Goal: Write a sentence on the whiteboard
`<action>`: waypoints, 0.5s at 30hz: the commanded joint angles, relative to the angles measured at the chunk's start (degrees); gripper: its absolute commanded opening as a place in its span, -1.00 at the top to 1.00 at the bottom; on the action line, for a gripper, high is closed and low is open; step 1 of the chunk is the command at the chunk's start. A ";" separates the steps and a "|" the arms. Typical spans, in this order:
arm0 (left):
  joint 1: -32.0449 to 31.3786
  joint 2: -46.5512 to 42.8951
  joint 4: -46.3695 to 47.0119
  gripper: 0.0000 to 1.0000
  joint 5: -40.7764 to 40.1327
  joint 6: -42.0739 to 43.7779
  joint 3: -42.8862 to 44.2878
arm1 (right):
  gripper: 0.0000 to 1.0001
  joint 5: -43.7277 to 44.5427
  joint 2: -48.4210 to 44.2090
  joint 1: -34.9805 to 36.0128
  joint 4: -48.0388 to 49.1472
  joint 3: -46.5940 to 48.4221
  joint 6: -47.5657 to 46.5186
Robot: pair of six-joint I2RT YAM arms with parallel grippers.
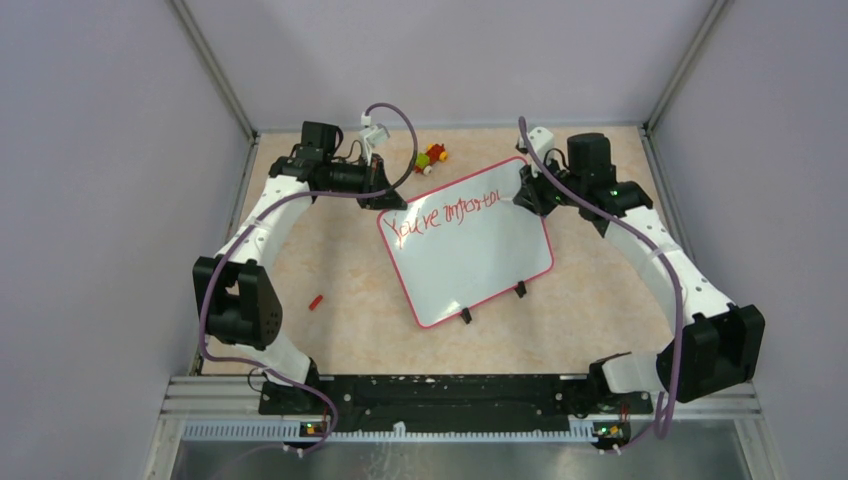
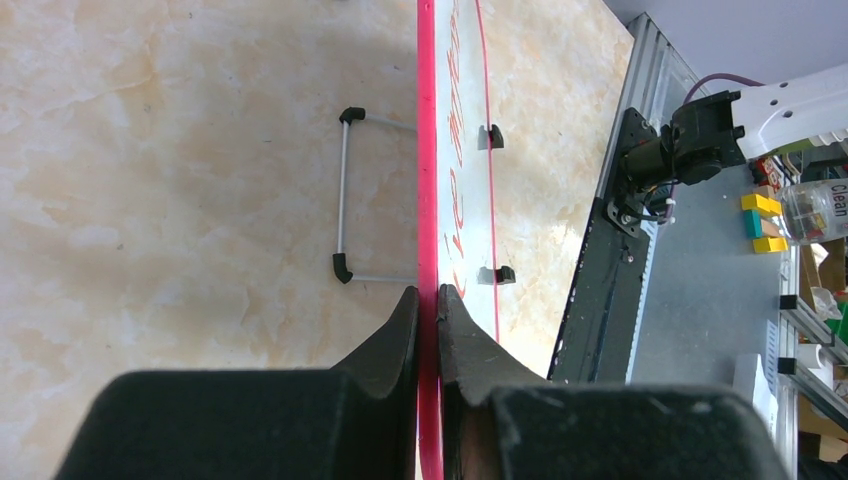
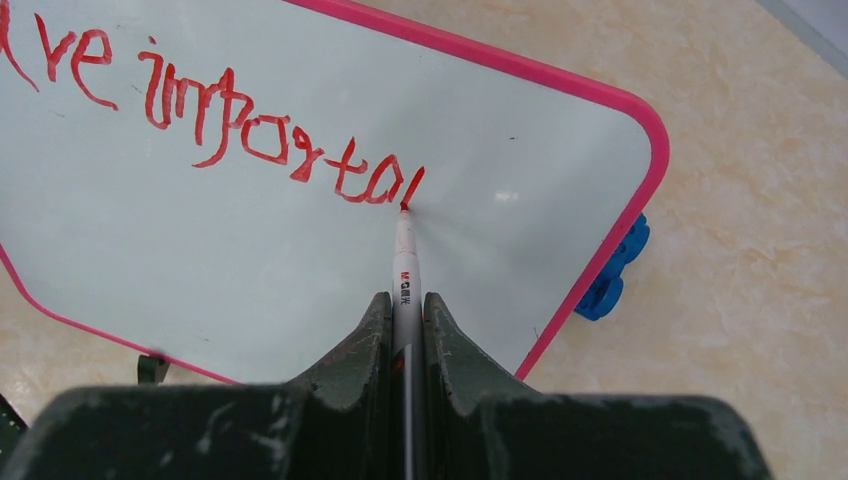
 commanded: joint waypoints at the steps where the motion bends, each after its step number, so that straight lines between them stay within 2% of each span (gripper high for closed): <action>1: -1.03 0.22 -0.63 1.00 0.86 0.63 1.03 | 1.00 -0.58 -1.45 -0.59 0.82 -0.07 0.26; 15: -1.03 0.37 -0.63 1.00 0.85 0.92 1.22 | 1.00 0.32 0.61 -0.56 2.30 4.51 1.46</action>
